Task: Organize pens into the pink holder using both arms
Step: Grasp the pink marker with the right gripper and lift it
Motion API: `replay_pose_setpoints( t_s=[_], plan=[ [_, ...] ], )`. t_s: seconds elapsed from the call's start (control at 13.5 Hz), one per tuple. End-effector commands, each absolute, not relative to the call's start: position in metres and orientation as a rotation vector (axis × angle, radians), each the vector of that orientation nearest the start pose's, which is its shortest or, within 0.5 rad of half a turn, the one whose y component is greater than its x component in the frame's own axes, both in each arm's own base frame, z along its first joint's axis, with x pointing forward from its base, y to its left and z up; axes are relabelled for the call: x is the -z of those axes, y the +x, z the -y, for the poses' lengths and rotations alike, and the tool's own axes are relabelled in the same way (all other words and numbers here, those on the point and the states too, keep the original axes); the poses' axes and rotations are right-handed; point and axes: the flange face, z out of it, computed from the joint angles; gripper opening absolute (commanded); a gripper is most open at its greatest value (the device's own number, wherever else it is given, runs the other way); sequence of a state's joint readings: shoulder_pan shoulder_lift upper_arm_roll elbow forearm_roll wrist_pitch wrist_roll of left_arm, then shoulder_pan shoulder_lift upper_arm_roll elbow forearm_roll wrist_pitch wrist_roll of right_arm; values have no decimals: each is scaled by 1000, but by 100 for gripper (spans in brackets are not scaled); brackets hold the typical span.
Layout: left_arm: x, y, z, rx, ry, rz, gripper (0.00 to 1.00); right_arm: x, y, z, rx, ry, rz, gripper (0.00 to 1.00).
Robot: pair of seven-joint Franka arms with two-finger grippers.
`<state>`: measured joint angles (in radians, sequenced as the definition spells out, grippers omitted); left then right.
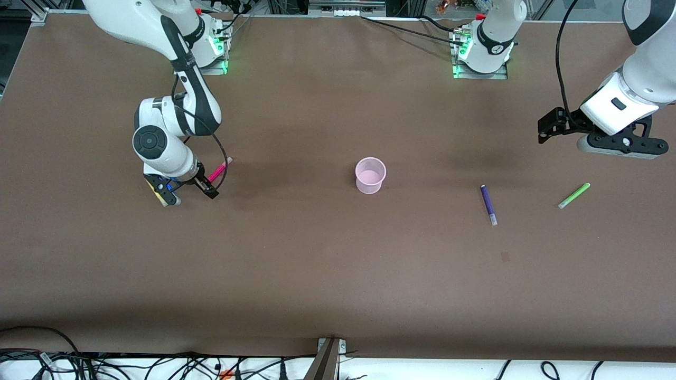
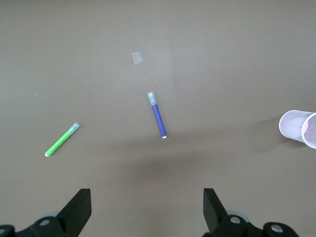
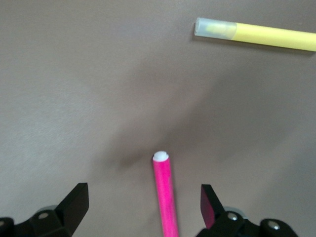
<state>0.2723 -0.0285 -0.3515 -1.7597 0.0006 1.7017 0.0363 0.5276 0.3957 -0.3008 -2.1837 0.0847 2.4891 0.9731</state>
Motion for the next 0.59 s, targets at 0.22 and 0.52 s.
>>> replay_pose_setpoints(
  t_s=[0.22, 0.52],
  plan=[
    [-569, 547, 54, -47, -3100, -218, 100, -181, 526, -114, 10, -2963, -1284, 76],
    [-568, 546, 53, -61, -3100, -215, 100, -173, 523, -113, 32, -2963, -1275, 22]
  ],
)
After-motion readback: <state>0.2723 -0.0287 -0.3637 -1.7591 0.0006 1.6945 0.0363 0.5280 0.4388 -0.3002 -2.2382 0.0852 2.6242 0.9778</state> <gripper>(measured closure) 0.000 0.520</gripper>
